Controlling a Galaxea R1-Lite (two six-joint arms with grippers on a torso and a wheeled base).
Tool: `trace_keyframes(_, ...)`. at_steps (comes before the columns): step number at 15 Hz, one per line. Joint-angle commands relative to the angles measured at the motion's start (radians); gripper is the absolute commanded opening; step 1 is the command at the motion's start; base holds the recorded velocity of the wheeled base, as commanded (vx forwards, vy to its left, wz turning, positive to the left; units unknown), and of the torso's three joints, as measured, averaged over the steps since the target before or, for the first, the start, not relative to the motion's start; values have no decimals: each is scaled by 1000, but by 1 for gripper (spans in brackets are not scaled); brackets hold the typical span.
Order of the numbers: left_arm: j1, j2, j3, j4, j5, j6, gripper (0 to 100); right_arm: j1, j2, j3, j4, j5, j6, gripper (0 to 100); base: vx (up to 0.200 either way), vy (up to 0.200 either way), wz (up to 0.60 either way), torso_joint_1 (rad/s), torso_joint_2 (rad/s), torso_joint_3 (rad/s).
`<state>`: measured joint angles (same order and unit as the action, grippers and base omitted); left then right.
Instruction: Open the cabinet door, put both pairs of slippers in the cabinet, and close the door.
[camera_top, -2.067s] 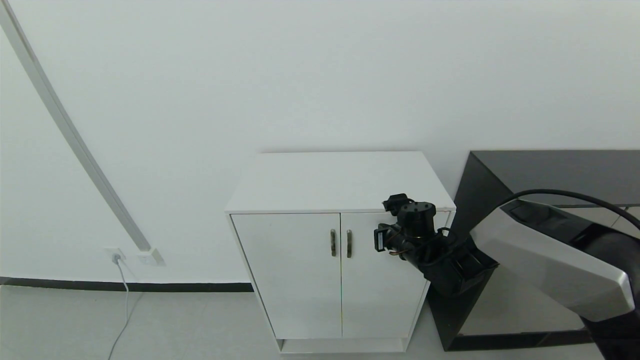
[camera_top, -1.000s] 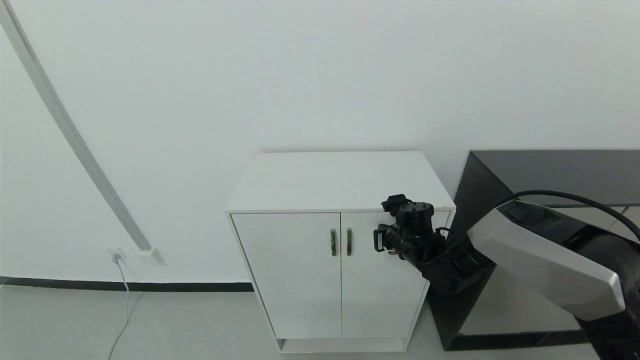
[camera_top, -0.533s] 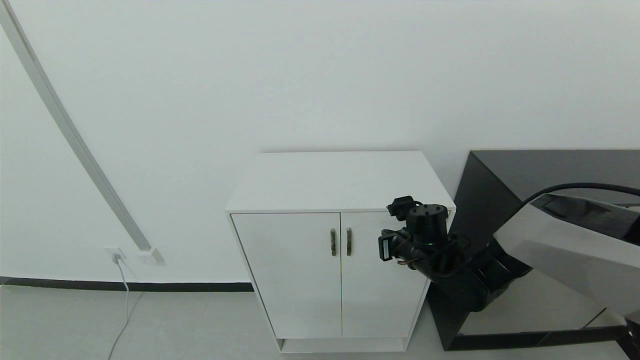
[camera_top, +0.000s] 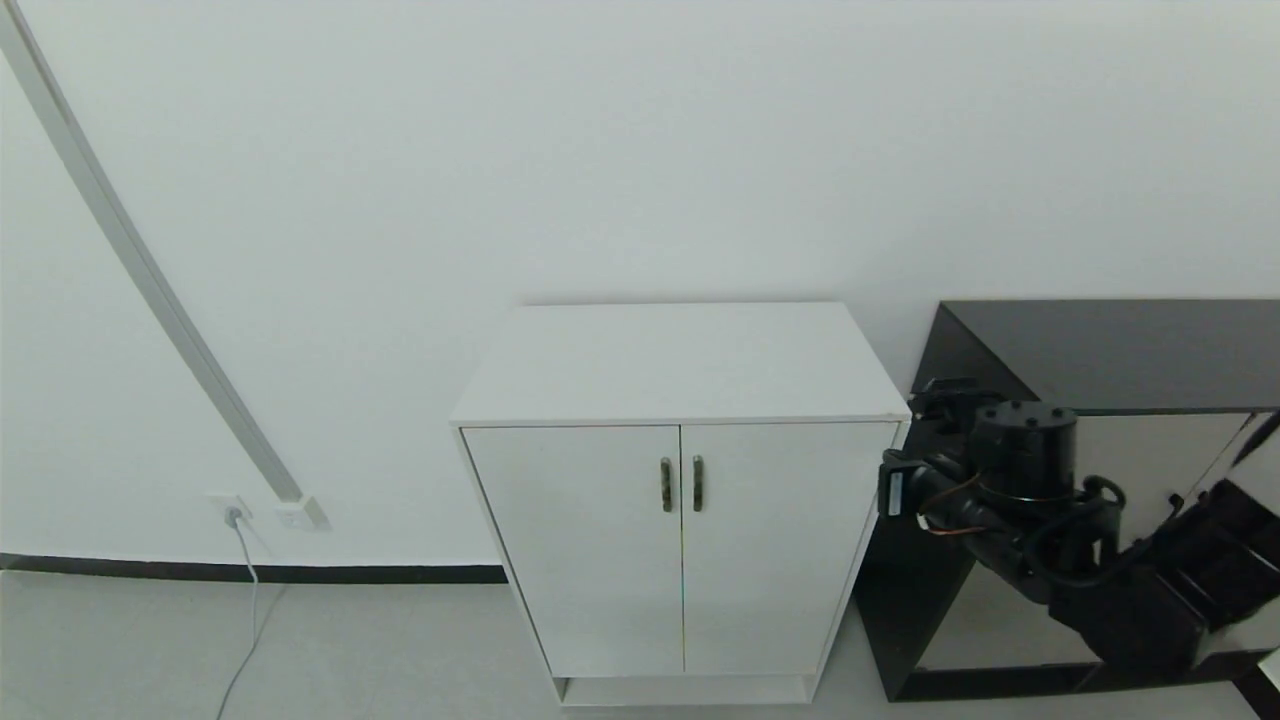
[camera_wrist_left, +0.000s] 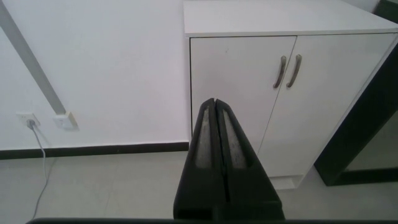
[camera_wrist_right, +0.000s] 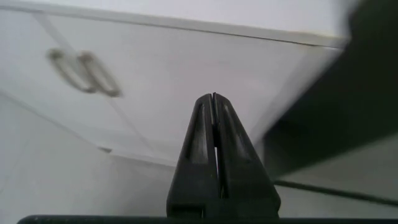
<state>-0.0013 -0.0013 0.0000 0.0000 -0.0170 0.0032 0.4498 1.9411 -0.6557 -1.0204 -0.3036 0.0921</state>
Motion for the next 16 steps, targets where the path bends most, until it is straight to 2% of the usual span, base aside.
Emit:
trace_keyframes(1,0,1,0,0,0,0,0,-72,-133,93,-4,-5,-2,0,0,0,0,0,0,0)
trace_keyframes(7,0,1,0,0,0,0,0,-223,-433,435,-4,-32,-3,0,0,0,0,0,0,0)
trace_keyframes(10,0,1,0,0,0,0,0,-238,-585,599,-4,-29,-5,0,0,0,0,0,0,0)
trace_keyframes(12,0,1,0,0,0,0,0,-238,-669,656,5,-29,-11,0,0,0,0,0,0,0)
trace_keyframes(16,0,1,0,0,0,0,0,-240,-1027,653,359,-22,-26,0,0,0,0,0,0,0)
